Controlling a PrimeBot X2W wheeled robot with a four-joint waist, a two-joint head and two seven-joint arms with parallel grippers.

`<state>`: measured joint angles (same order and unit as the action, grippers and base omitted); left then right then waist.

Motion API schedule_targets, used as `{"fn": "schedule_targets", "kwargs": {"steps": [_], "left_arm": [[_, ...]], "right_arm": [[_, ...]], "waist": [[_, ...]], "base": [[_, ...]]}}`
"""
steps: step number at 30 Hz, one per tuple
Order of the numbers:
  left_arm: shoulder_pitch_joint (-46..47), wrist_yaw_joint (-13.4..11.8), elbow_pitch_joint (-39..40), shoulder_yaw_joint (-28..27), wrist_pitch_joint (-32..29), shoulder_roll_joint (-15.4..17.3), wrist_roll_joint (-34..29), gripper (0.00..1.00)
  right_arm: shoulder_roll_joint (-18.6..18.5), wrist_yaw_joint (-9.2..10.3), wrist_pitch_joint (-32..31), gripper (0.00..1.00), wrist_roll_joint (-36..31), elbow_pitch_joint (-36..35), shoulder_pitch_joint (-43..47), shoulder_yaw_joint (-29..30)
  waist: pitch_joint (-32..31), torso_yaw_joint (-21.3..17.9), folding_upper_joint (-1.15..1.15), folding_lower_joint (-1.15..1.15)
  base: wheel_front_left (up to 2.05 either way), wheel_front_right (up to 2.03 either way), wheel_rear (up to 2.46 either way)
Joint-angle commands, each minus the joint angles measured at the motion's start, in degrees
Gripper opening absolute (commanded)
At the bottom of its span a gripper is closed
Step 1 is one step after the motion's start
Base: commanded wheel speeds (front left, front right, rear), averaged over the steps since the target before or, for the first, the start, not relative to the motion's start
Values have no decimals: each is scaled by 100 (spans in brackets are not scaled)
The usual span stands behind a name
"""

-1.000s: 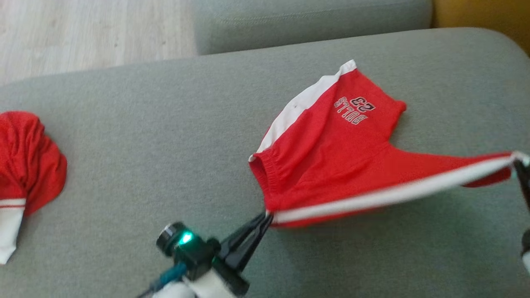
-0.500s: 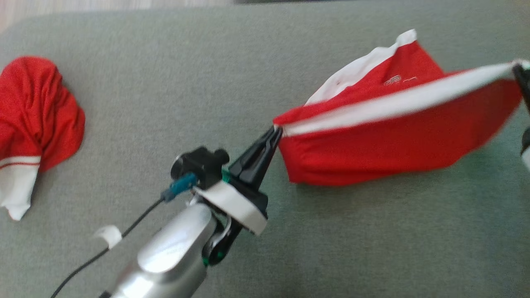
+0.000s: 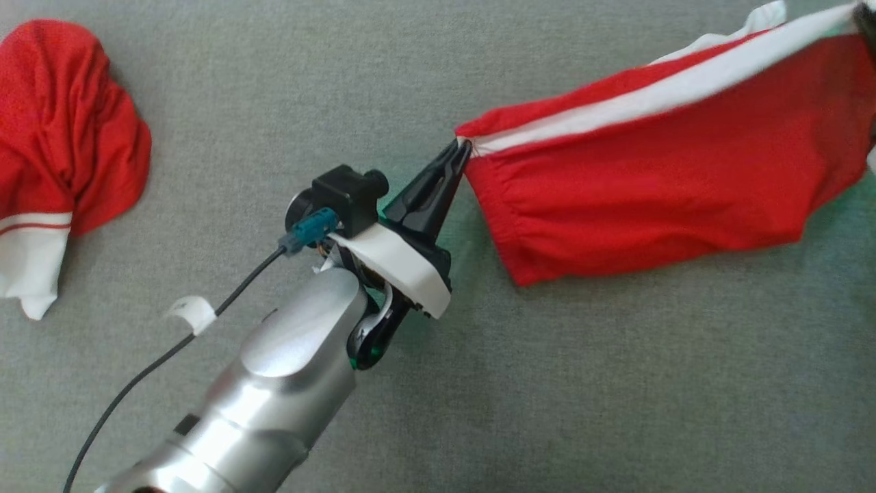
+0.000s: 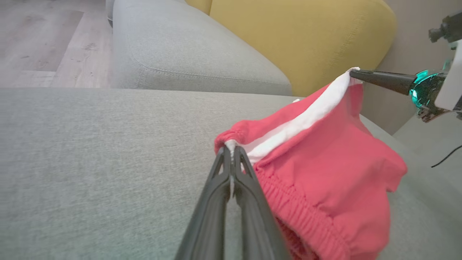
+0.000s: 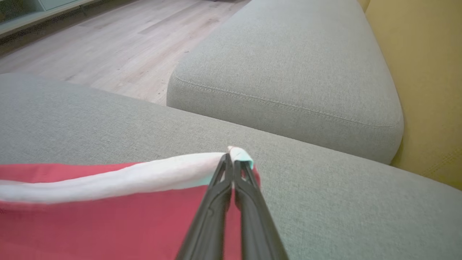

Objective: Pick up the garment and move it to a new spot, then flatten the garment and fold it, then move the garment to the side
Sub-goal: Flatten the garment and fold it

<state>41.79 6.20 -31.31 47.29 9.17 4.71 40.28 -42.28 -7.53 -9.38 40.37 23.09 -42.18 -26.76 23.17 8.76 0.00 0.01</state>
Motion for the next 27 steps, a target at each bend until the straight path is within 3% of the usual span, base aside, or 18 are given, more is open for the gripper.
{"fn": "schedule_targets", "kwargs": {"steps": [1,2,3,4,5,6,11,14,17,20,23,27], "left_arm": [[193,-27,75,-204,74,49,-17,0],[208,-24,25,-199,95,35,-11,0],[221,-22,-19,-193,122,24,-11,0],[226,-20,-60,-199,157,10,1,13],[229,-19,-102,-197,184,-3,10,53],[234,-26,-143,-189,214,-13,1,100],[139,-237,-204,-216,484,-40,-224,100],[-13,-740,21,-325,572,35,-743,100],[-425,-1358,786,-641,579,119,-1511,100],[-1013,-1823,1517,-941,581,170,-2112,100],[-1571,-2118,2131,-1148,581,172,-2560,100],[-2022,-2274,2648,-1249,582,134,-2895,100]], "right_arm": [[-164,4,121,0,48,-22,-115,-98],[-149,4,181,26,67,64,-193,-195],[-131,4,238,79,94,153,-262,-282],[-109,4,304,100,129,235,-318,-362],[-87,4,375,100,181,307,-356,-434],[-69,4,459,100,244,374,-378,-491],[-35,4,929,100,660,667,-172,-593],[-60,4,1159,100,916,779,127,-586],[-77,4,1403,100,1021,972,408,-518],[-34,4,1540,100,1080,1251,613,-457],[14,4,1583,100,1045,1609,679,-404],[120,4,1577,100,1006,2027,624,-313]], "waist": [[55,40,0,-1],[66,45,0,-1],[73,48,0,-1],[76,49,0,-1],[72,48,0,-1],[62,48,0,-1],[-115,37,0,-1],[-238,39,0,-1],[-323,62,0,-1],[-376,141,0,-1],[-405,280,0,-1],[-393,462,0,-1]], "base": [[0,0,0],[0,0,0],[0,0,0],[0,0,0],[0,0,0],[0,0,0],[0,0,0],[0,0,0],[0,0,0],[0,0,0],[0,0,0],[0,0,0]]}}
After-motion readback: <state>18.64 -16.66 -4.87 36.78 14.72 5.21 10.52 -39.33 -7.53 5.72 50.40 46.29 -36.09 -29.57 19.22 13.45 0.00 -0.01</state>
